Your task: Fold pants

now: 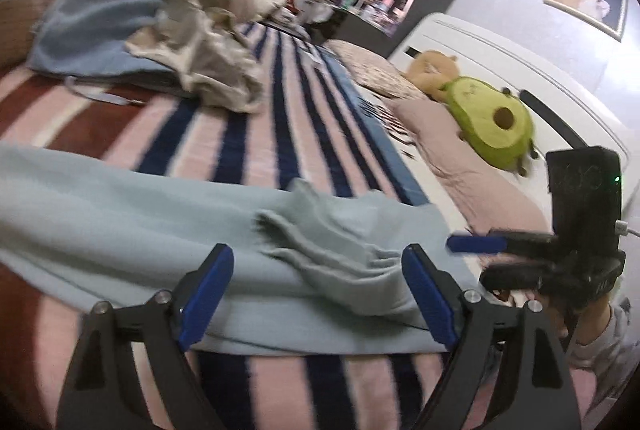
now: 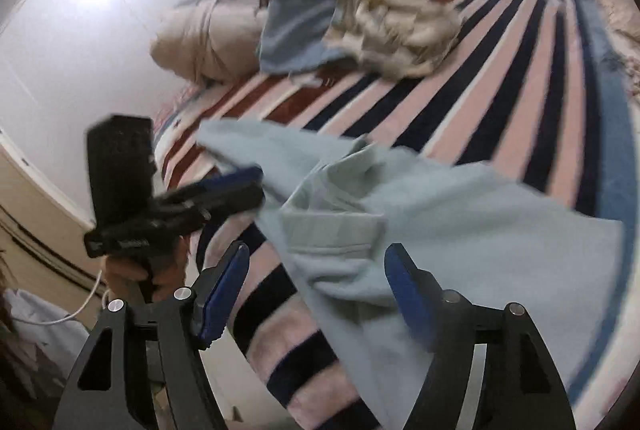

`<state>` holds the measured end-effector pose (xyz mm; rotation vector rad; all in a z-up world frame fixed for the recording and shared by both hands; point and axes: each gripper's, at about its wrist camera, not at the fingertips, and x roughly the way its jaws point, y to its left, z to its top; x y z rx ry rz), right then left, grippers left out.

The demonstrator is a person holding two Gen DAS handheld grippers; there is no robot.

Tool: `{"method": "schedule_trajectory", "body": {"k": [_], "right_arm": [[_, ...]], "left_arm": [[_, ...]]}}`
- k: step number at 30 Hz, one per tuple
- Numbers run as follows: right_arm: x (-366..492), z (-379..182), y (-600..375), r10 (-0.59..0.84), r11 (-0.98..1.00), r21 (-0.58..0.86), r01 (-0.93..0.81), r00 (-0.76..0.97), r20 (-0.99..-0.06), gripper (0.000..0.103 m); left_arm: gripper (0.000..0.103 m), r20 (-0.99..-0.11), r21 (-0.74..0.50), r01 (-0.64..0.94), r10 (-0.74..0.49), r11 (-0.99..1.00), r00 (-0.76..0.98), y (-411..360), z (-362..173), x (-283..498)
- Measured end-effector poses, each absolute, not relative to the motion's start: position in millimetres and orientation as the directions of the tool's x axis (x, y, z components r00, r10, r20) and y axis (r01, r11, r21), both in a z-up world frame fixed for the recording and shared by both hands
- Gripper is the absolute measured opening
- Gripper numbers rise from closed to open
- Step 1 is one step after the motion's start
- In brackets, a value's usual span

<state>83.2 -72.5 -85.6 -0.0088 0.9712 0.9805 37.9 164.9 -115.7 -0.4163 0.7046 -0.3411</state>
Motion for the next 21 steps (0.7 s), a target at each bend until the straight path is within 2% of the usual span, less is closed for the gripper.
{"method": "schedule_trajectory", "body": {"k": [3, 6, 8, 10, 11, 12, 14, 15, 18, 21], "right_arm": [[78.6, -74.5, -101.0, 0.631, 0.689, 0.309, -0.656, 0.333, -0.701, 0.067], [80.1, -74.7, -126.0, 0.622, 0.726, 0.329, -0.604, 0.371, -0.690, 0.067], [79.6, -77.6, -137.0, 0.626, 0.733, 0.349, -0.584, 0.378, -0.683, 0.067], [79.7, -78.3, -143.1, 0.626, 0.737, 0.355, -0.575, 0.384, -0.679, 0.067], [79.8, -79.6, -146.3, 0.628, 0.738, 0.362, -0.570, 0.384, -0.676, 0.067], [80.4, -79.8, -148.6, 0.631, 0.737, 0.366, -0.568, 0.384, -0.675, 0.067], [79.0, -80.8, -153.1, 0.631, 0.739, 0.367, -0.566, 0.388, -0.672, 0.067], [78.6, -81.3, -153.3, 0.627, 0.741, 0.361, -0.567, 0.392, -0.673, 0.067], [76.3, -84.6, -156.6, 0.623, 0.742, 0.355, -0.568, 0.391, -0.677, 0.067], [74.9, -88.0, -160.0, 0.627, 0.741, 0.371, -0.560, 0.380, -0.680, 0.067]], "left_arm": [[0.084, -0.560, -0.494, 0.184, -0.474, 0.850, 0.680, 148.1, -116.1, 43.3], [0.089, -0.548, -0.556, 0.191, -0.529, 0.809, 0.647, 136.0, -119.0, 47.6], [0.090, -0.579, -0.541, 0.138, -0.487, 0.829, 0.654, 125.6, -122.5, 53.0], [0.089, -0.610, -0.470, 0.103, -0.407, 0.876, 0.680, 116.2, -124.6, 54.0], [0.081, -0.628, -0.424, 0.074, -0.352, 0.903, 0.694, 113.3, -126.7, 53.0], [0.063, -0.650, -0.389, 0.050, -0.312, 0.920, 0.693, 111.4, -128.5, 52.2], [0.048, -0.671, -0.372, 0.032, -0.293, 0.928, 0.681, 116.4, -133.6, 50.8], [0.044, -0.676, -0.378, 0.024, -0.293, 0.926, 0.676, 120.0, -135.6, 48.8], [0.043, -0.697, -0.379, 0.004, -0.288, 0.925, 0.657, 131.8, -139.9, 37.7], [0.047, -0.720, -0.333, -0.018, -0.242, 0.943, 0.650, 133.7, -141.5, 27.1]]}}
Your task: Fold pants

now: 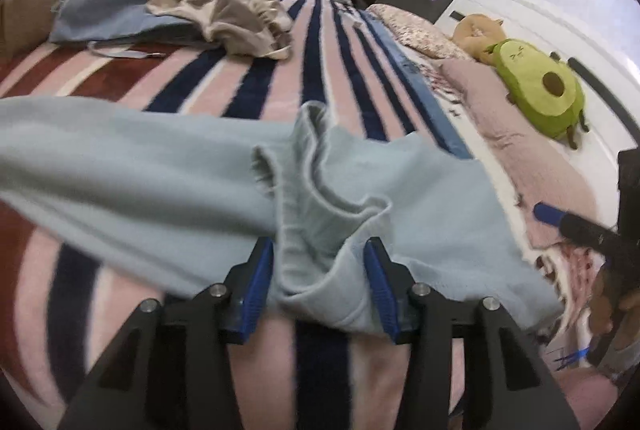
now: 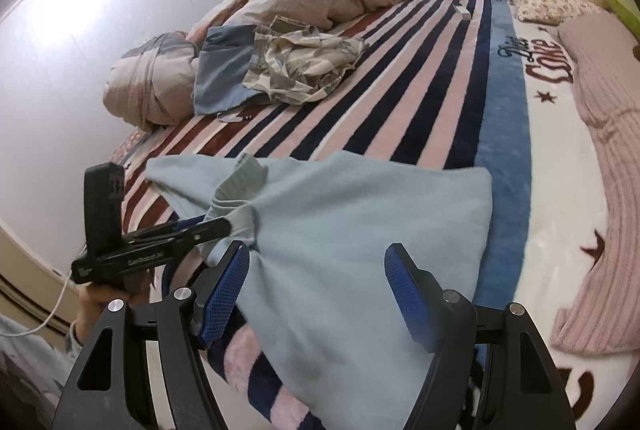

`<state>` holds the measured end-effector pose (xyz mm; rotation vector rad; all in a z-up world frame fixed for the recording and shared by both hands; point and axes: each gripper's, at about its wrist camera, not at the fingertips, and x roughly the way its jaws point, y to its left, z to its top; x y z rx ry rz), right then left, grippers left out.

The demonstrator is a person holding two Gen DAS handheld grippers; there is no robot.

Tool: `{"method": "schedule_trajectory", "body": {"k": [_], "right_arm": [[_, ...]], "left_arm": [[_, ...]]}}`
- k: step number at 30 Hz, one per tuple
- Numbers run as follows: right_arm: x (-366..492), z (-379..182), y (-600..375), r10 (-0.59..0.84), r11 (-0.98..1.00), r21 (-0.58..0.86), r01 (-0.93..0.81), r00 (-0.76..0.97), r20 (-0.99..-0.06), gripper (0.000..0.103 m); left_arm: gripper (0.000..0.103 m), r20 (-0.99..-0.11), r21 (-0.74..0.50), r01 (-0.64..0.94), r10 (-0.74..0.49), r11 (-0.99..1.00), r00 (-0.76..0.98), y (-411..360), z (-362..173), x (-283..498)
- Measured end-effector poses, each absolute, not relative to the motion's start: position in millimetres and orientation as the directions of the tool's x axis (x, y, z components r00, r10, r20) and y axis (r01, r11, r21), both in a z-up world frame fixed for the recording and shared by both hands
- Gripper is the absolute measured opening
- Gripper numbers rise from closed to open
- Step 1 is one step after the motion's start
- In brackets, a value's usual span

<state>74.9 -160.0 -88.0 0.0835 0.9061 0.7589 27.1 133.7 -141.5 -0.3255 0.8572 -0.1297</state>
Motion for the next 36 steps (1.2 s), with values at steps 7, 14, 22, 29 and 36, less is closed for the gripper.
{"method": "schedule_trajectory", "body": {"k": [7, 14, 22, 29, 36], "right_arm": [[70.4, -87.6, -164.0, 0.636, 0.738, 0.385, -0.554, 0.379, -0.672, 0.067], [66.2, -86.2, -167.0, 0.644, 0.734, 0.396, -0.552, 0.381, -0.663, 0.067], [65.4, -83.7, -170.3, 0.649, 0.734, 0.404, -0.546, 0.387, -0.655, 0.067], [65.6, -86.3, -170.1, 0.662, 0.723, 0.423, -0.547, 0.370, -0.652, 0.067], [63.1, -83.1, -168.3, 0.664, 0.720, 0.417, -0.555, 0.376, -0.646, 0.067]], "left_arm": [[0.060, -0.742, -0.189, -0.087, -0.084, 0.978, 0.665, 138.9, -129.2, 7.2], [0.068, -0.635, -0.373, 0.037, -0.284, 0.927, 0.718, 134.9, -103.3, 23.6], [0.034, -0.737, -0.258, -0.070, -0.150, 0.964, 0.659, 123.5, -128.5, 41.0], [0.033, -0.767, -0.271, -0.058, -0.179, 0.961, 0.616, 142.8, -141.4, 17.0], [0.056, -0.708, -0.442, -0.025, -0.331, 0.897, 0.624, 162.5, -145.7, 47.5]]}}
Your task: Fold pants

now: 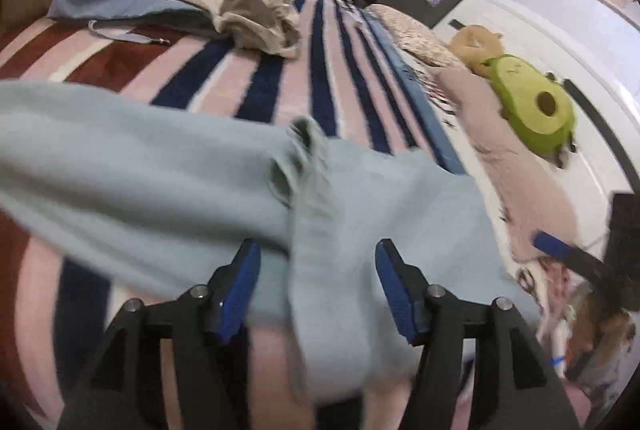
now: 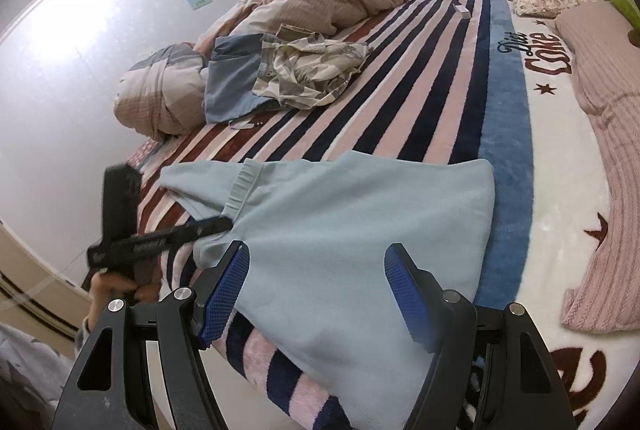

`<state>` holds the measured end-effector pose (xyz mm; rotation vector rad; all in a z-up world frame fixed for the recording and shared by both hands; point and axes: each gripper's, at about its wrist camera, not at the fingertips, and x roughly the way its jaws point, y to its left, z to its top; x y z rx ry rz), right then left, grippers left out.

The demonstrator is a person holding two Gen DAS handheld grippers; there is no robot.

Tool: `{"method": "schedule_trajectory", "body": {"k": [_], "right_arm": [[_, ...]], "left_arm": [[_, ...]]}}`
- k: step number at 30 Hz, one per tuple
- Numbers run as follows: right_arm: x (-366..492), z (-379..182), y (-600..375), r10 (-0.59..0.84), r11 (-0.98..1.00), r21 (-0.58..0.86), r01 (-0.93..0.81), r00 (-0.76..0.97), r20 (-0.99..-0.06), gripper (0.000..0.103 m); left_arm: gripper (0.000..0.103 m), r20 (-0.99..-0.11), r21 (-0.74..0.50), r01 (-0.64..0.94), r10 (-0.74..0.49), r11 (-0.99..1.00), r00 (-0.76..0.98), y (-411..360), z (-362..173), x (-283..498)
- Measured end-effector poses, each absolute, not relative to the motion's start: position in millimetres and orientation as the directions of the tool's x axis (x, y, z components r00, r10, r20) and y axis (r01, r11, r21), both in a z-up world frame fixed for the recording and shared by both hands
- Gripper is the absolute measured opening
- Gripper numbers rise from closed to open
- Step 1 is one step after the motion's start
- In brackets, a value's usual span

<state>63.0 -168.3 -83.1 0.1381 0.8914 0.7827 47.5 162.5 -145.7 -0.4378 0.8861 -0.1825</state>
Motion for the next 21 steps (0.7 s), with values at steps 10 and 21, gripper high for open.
{"method": "schedule_trajectory", "body": {"k": [10, 21], "right_arm": [[64.6, -85.3, -168.3, 0.666, 0.721, 0.433, -0.541, 0.366, -0.650, 0.067], [74.4, -93.5, -168.7, 0.668, 0.722, 0.460, -0.517, 0.348, -0.658, 0.067]], "left_arm": [[0.017, -0.730, -0.391, 0.003, -0.312, 0.920, 0.608, 148.6, -144.5, 62.5], [0.018, -0.729, -0.352, 0.018, -0.286, 0.936, 0.622, 138.2, -132.0, 47.2]]}}
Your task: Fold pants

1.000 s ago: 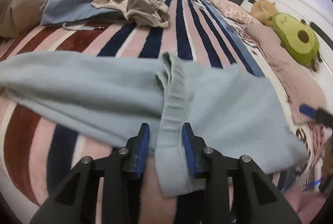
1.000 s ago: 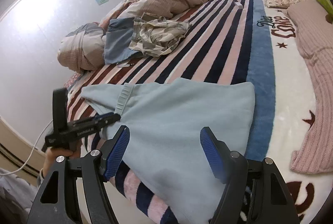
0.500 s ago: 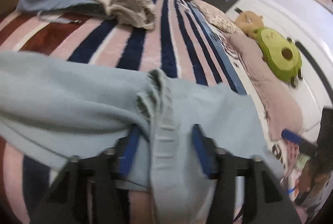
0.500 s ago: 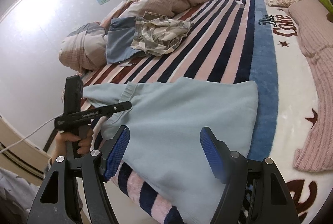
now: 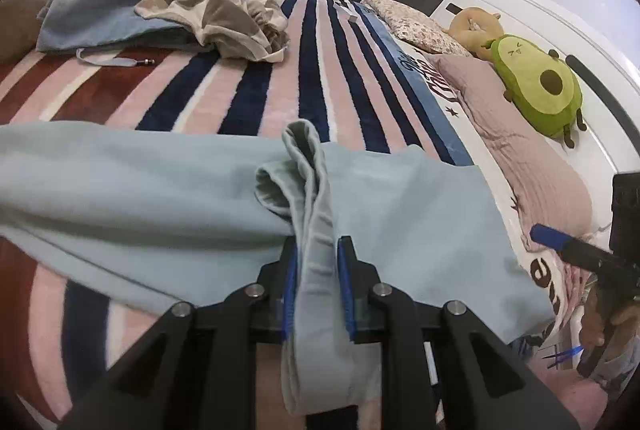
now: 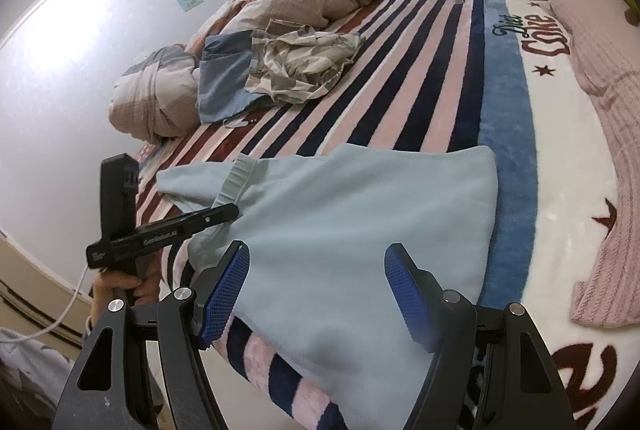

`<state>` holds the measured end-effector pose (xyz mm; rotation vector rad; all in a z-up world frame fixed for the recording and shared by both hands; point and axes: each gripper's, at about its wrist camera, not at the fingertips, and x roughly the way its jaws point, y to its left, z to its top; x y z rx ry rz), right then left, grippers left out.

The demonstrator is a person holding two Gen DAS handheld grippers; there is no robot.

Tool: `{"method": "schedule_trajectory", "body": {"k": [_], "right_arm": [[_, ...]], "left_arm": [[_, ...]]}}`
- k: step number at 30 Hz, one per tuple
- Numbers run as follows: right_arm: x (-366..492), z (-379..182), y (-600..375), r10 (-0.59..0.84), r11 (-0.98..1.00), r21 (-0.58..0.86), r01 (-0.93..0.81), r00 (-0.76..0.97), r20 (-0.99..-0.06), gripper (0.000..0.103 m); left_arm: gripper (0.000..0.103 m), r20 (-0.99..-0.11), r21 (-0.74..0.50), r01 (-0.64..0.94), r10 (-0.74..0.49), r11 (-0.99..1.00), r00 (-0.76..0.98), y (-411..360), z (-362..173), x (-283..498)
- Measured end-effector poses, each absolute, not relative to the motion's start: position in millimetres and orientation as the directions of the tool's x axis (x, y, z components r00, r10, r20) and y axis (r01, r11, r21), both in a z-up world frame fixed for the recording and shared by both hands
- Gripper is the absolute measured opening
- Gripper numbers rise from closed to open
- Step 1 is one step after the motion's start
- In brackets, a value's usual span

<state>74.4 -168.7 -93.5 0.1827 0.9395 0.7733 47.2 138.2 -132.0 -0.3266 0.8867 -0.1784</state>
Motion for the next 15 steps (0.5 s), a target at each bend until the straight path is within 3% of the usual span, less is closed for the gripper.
{"method": "schedule_trajectory", "body": {"k": [4, 9, 12, 15], "right_arm": [[77.2, -95.9, -167.6, 0.672, 0.719, 0.472, -0.510, 0.339, -0.658, 0.067], [76.5, -97.1, -167.6, 0.670, 0.721, 0.472, -0.506, 0.336, -0.662, 0.067], [76.0, -95.4, -169.3, 0.674, 0.720, 0.476, -0.506, 0.343, -0.655, 0.067], [75.4, -94.7, -170.2, 0.673, 0.721, 0.475, -0.505, 0.346, -0.653, 0.067]], "left_arm": [[0.023, -0.745, -0.240, 0.051, -0.217, 0.970, 0.631, 119.2, -131.8, 44.5], [0.036, -0.718, -0.271, 0.079, -0.256, 0.959, 0.648, 123.6, -120.9, 48.4], [0.048, -0.709, -0.204, 0.050, -0.182, 0.978, 0.681, 129.2, -112.8, 63.2], [0.048, -0.744, -0.231, 0.055, -0.213, 0.971, 0.633, 134.0, -121.1, 82.1]]}}
